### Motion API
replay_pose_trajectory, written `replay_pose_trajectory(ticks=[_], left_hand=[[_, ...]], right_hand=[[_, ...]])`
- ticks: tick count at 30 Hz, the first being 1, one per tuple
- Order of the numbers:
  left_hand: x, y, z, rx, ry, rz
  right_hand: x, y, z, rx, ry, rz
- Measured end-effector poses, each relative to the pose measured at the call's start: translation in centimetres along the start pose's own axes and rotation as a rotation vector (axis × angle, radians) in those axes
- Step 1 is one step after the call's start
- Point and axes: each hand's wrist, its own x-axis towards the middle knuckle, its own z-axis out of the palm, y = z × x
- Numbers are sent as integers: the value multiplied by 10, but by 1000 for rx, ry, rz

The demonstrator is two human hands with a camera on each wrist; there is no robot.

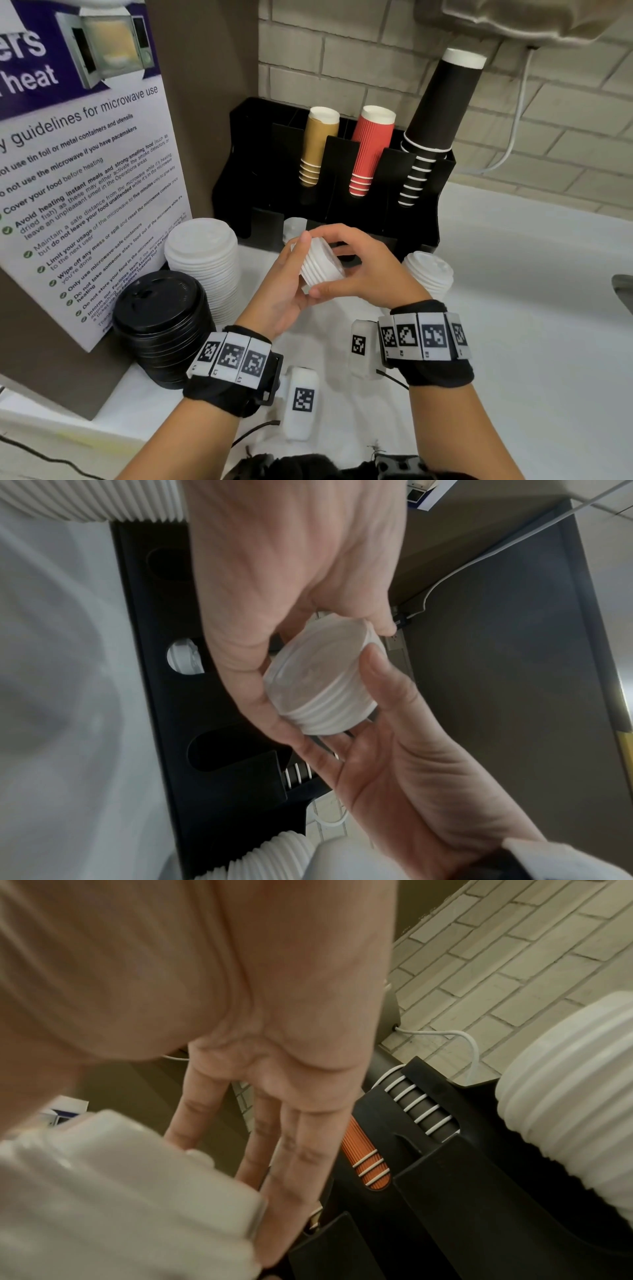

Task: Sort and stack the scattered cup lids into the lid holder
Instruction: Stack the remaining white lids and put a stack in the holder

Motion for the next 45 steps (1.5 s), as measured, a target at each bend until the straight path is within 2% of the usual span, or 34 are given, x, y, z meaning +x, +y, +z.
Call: replay_pose_trajectory(ticks=[11, 20, 24, 26, 28, 31, 35, 39, 45], left_hand=[[-2, -2, -2, 16, 6, -22], [0, 5, -5, -124, 74, -30], [3, 2, -9, -141, 186, -75], [4, -1, -11, -113, 239, -119], [5, -5, -14, -107, 282, -154], [6, -8, -17, -89, 309, -171], [7, -9, -21, -80, 318, -181], [6, -7, -25, -73, 323, -167], [6, -3, -29, -66, 330, -153]], right_hand=[[1, 5, 7, -37, 35, -34], [14, 0, 2, 7, 47, -61], [44, -12, -16, 4, 109, -96], [73, -14, -22, -81, 174, -101], [105, -11, -23, -231, 202, -34], [141, 0, -12, -475, 69, 99], [160, 17, 13, -789, -77, 127], [167, 24, 28, -898, -206, 147], [164, 25, 37, -985, -236, 130]])
